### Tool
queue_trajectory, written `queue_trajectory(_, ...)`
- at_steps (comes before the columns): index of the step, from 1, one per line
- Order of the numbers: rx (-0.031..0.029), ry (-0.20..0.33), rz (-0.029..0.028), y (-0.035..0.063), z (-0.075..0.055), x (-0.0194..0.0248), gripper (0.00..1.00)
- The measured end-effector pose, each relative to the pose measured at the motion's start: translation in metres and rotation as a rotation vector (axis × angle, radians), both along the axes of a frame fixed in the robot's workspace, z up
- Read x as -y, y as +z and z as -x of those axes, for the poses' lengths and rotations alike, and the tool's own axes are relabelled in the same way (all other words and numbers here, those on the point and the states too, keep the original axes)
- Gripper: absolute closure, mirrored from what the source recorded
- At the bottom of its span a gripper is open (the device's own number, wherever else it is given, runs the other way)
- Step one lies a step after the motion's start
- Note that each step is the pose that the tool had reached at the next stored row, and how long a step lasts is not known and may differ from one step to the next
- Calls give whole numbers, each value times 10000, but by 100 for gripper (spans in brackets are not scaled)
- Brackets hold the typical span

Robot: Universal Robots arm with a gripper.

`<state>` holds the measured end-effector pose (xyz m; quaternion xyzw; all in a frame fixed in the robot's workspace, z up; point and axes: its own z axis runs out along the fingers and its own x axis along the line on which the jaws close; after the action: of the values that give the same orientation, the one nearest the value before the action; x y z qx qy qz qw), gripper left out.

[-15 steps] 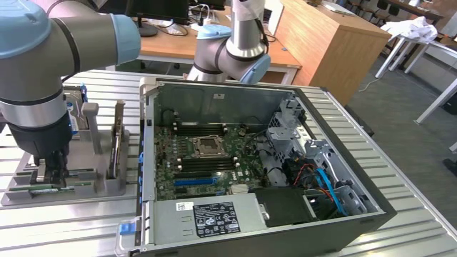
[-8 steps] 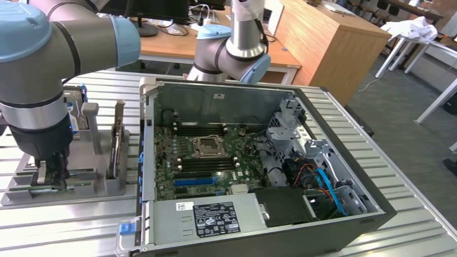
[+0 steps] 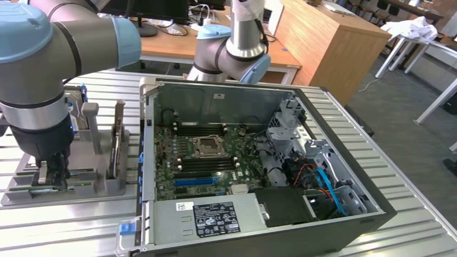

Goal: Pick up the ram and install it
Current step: 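Pick up the ram and move it above insertion slot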

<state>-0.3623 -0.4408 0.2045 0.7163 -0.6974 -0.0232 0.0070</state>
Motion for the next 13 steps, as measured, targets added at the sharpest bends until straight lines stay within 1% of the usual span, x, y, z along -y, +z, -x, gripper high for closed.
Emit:
queue_trajectory(9,0,17,-1,-2,-39,-1,70)
queue_trajectory(13,-1,20,0,-2,-41,21,70)
